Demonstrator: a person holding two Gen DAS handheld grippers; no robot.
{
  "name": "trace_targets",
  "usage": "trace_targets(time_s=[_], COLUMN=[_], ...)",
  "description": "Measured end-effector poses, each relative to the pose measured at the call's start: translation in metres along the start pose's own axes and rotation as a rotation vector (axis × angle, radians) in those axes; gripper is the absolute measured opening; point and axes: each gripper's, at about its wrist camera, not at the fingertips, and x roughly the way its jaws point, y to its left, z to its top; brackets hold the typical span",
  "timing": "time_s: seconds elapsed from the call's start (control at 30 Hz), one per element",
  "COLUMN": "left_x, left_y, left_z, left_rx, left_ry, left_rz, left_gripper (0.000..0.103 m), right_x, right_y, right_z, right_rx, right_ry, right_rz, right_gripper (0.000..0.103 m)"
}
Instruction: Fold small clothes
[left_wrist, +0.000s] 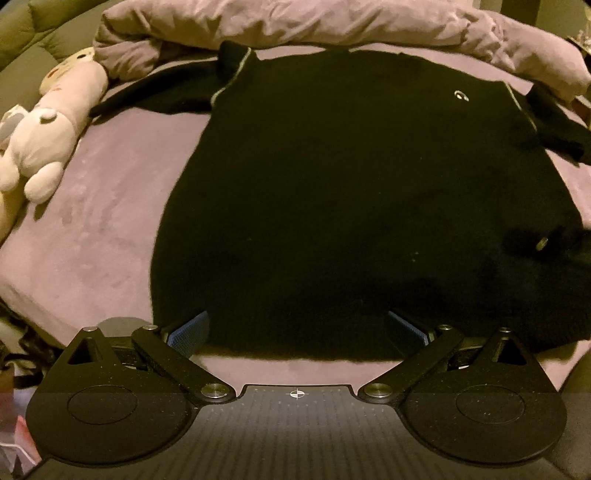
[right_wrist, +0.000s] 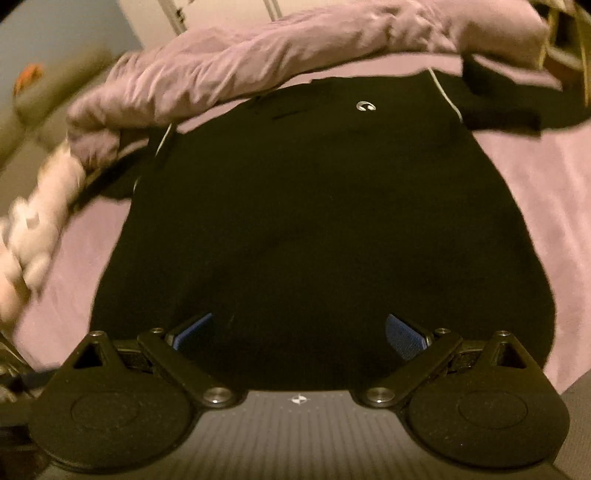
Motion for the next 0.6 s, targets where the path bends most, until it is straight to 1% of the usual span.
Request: trace_targets(time_s=[0.07,0.1,0.23,0.3,0.4,0.43,0.5,0.57,0.6], left_x=[0.010,0.015,0.043,0.061,0.092,0.102,0.119,0.137,0.146], left_y=[-0.012,-0.019,-0.042,-0.050,-0.060,-0.062,-0.066,-0.072,-0.073], left_z=[0.011,0.019,0.050,0.066,0.089,0.096,0.108,0.117,0.120], left_rx=[0.013,0.019,0.025,0.012,-0.001,-0.006,-0.015,-0.018,-0.017], left_ry=[0.013,0.010,-0.046,-0.066,-0.113,-0.131,-0.189,-0.234,-0.246], left_rz=[-0.018,-0.030,-0.052,-0.050,-0.029,-0.009,0.015,0.067,0.084], left_gripper=[0.103,0.103,0.103,0.103,0.103,0.103,0.103,0.103,0.103], right_x=[0.004,0.005,0.005,0.007,0.015,0.019,0.025,0.033,0.035], right_y=[-0.027,-0.042,-0.115,-0.162,-0.233,-0.262,-0.305,-0.344,-0.362], right_z=[0.012,0.019,0.056,0.079,0.113,0.125,0.143,0.158,0.164], right_rx=[0.064,0.094,0.212,0.297,0.449,0.518,0.625,0.722,0.768], right_ry=[-0.010,-0.029,-0.174,-0.260,-0.346,-0.378,-0.423,-0.462,-0.473], right_rz=[0.037,0.049,0.061,0.061,0.016,0.007,-0.024,-0.052,-0.058], right_gripper=[0.099,0.099,0.099,0.097,0.091,0.087,0.079,0.066,0.063])
